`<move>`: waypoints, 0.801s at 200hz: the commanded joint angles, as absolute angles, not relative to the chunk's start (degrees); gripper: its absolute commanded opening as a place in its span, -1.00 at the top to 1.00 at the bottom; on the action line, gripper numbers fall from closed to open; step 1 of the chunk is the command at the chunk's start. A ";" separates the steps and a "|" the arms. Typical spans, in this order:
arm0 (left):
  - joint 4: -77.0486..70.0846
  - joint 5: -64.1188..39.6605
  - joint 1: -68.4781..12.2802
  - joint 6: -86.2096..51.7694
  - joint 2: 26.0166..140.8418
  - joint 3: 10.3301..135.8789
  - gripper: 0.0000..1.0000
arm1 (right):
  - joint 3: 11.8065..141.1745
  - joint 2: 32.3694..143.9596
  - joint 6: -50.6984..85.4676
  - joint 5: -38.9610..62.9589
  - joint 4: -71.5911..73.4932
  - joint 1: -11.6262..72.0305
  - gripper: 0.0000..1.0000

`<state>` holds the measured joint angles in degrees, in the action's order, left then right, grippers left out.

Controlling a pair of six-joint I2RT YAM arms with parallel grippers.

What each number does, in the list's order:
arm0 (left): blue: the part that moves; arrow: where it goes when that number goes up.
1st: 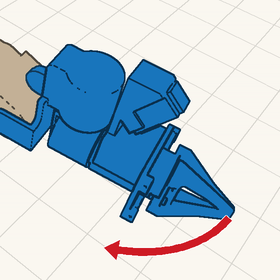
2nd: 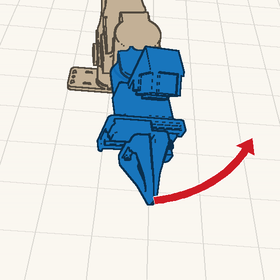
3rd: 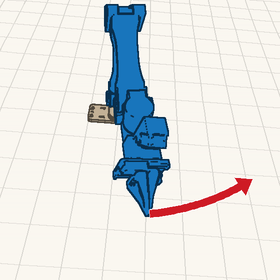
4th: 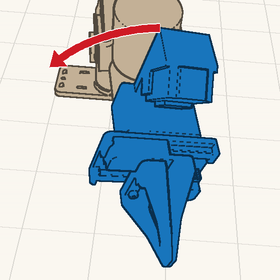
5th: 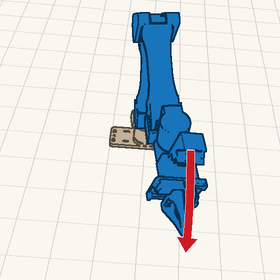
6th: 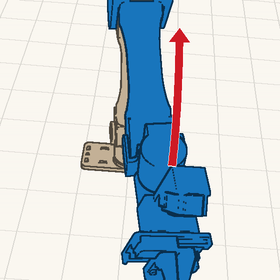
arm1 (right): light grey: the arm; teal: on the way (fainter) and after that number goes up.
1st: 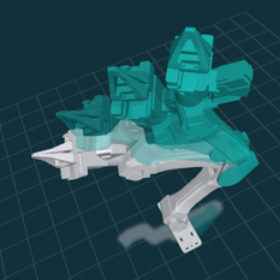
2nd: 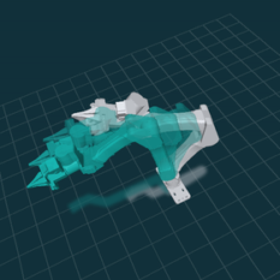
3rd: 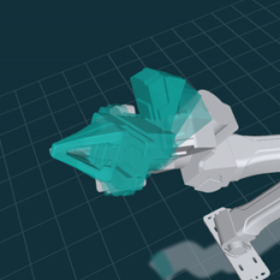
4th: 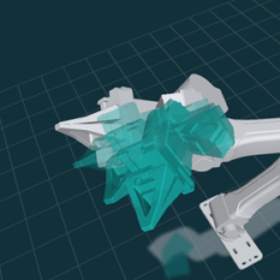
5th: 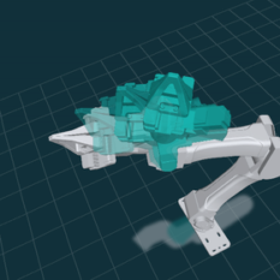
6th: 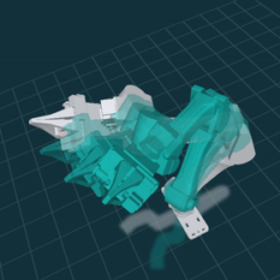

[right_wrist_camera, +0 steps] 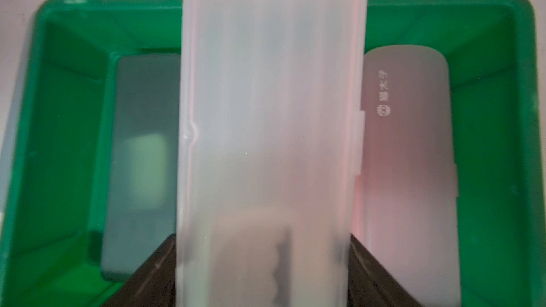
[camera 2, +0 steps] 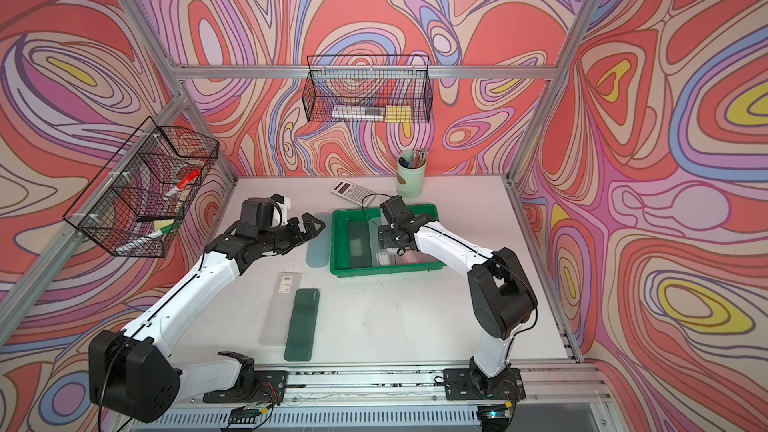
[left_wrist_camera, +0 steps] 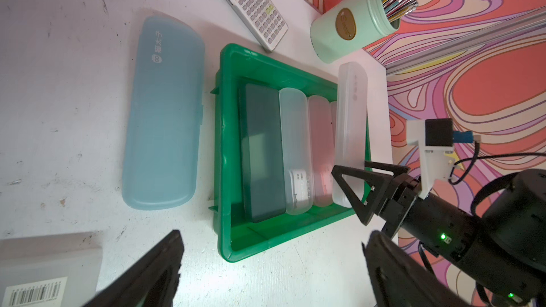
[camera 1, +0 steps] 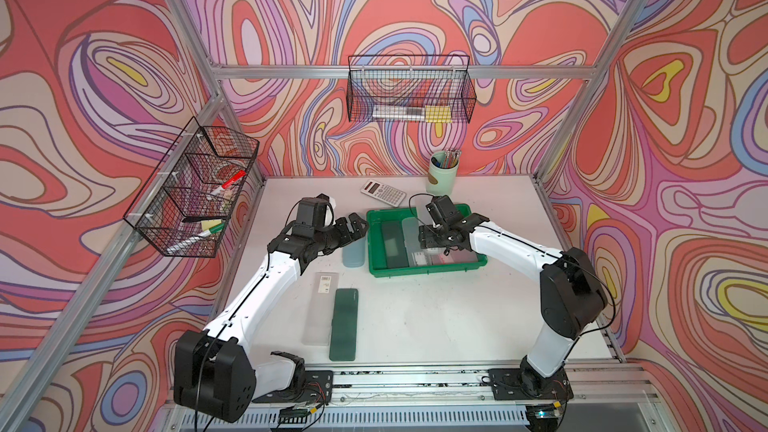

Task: Put the pencil case into the storage box
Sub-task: Place the pencil case at the storage box.

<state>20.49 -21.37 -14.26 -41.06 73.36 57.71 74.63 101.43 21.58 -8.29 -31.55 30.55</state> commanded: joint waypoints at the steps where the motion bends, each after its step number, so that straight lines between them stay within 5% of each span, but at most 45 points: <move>1: 17.01 -23.02 -14.24 -41.40 74.33 56.67 -0.99 | 72.87 101.23 18.93 -8.27 -29.80 28.99 0.05; 137: 15.64 -25.41 -14.33 -39.90 77.11 55.86 -0.99 | 67.41 103.42 17.22 -14.54 -29.48 26.46 0.10; 160: 15.85 -25.39 -14.32 -39.65 76.78 55.66 -0.99 | 67.76 103.89 17.14 -15.82 -29.95 26.37 -0.11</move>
